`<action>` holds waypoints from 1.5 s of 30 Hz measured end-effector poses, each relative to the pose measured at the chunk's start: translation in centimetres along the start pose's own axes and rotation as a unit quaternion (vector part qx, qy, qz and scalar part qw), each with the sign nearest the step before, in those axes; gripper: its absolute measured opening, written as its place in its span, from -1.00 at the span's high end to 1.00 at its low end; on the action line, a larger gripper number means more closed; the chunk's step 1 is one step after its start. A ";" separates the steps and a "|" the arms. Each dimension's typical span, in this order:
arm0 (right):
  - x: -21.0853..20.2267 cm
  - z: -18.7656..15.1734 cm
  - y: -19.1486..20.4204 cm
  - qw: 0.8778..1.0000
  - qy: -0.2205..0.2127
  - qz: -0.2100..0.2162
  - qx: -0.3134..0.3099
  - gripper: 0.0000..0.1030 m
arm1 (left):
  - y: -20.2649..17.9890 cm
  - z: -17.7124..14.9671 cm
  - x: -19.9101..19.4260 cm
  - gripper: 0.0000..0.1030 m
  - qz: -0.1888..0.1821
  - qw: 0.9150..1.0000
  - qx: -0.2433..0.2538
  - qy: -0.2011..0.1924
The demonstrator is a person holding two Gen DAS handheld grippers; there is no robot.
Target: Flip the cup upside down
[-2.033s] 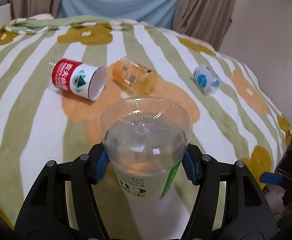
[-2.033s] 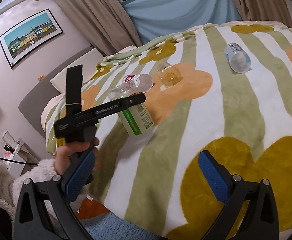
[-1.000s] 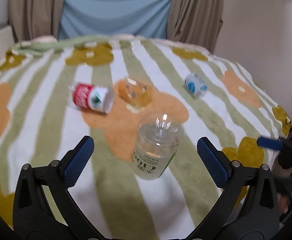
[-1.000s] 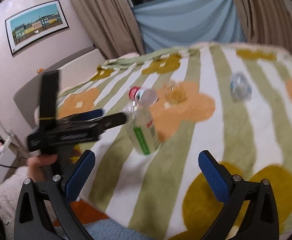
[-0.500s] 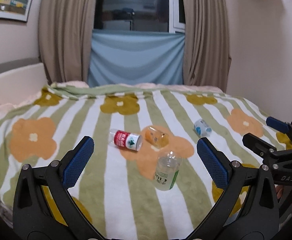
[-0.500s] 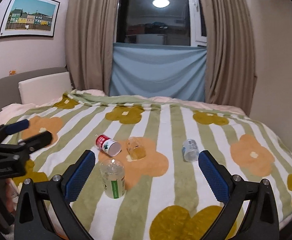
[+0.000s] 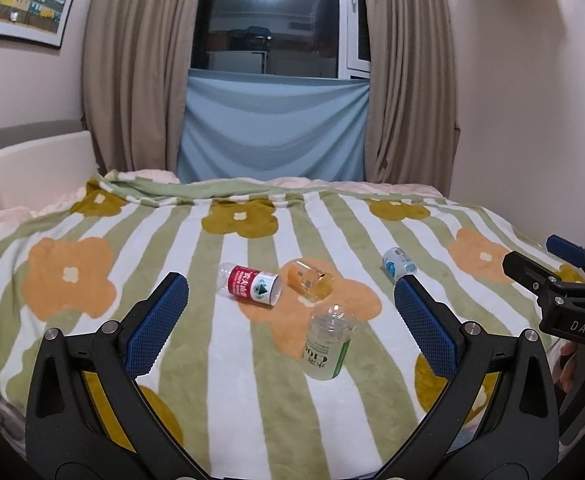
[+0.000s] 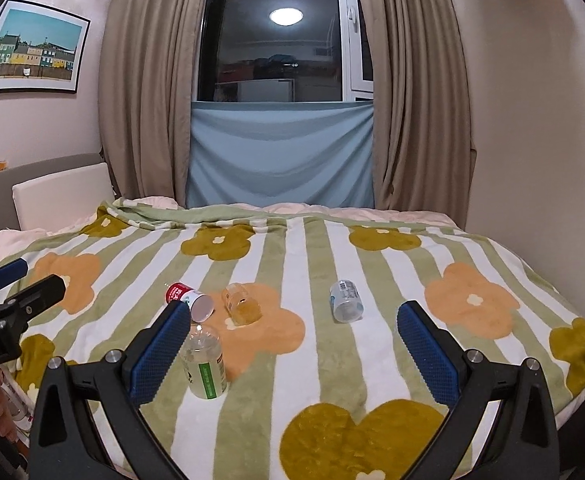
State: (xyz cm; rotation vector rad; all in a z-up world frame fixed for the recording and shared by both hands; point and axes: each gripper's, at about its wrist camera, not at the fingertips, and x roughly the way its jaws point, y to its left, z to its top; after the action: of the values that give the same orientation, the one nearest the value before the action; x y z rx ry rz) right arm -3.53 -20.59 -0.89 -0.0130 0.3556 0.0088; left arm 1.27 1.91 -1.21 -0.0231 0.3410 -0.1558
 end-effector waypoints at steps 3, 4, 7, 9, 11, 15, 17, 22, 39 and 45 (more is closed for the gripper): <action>-0.3 0.1 0.0 1.000 -0.003 -0.001 -0.002 -0.99 | -0.2 0.1 -0.2 -0.99 0.000 1.000 0.002 0.000; -0.5 0.1 0.0 1.000 -0.004 0.000 -0.002 -0.99 | -0.2 0.1 -0.2 -0.99 0.000 1.000 0.002 0.000; -0.7 0.2 0.0 1.000 -0.007 -0.002 -0.002 -0.99 | -0.3 0.0 -0.2 -0.99 0.000 1.000 0.001 -0.001; -0.8 0.3 0.0 1.000 -0.009 -0.004 -0.001 -1.00 | -0.3 0.0 -0.2 -0.99 0.001 1.000 0.001 -0.001; -0.9 0.4 -0.2 1.000 -0.011 -0.004 0.002 -1.00 | -0.2 0.1 -0.3 -0.99 0.002 1.000 0.002 -0.001; -0.9 0.7 -0.2 1.000 -0.014 -0.005 0.004 -1.00 | -0.2 0.1 -0.5 -0.99 0.001 1.000 0.001 -0.003; -0.9 0.7 -0.2 1.000 -0.014 -0.005 0.005 -1.00 | -0.2 0.2 -0.5 -0.99 0.002 1.000 0.001 -0.002; -0.9 0.9 -0.3 1.000 -0.015 -0.005 0.005 -0.99 | -0.2 0.2 -0.8 -0.99 0.002 1.000 0.002 -0.002; -0.8 1.5 -0.5 1.000 -0.019 -0.006 0.006 -0.99 | -0.1 0.9 -1.8 -0.99 0.019 0.999 0.011 -0.032; -0.7 1.5 -0.5 1.000 -0.017 -0.004 0.006 -0.99 | 0.2 1.2 -1.6 -0.99 0.016 0.999 0.010 -0.035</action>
State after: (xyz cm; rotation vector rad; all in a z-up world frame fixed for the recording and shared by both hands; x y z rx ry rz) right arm -3.64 -21.09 0.81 -0.0026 0.3221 -0.0008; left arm 0.18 2.37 0.45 -0.0041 0.2693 -0.1258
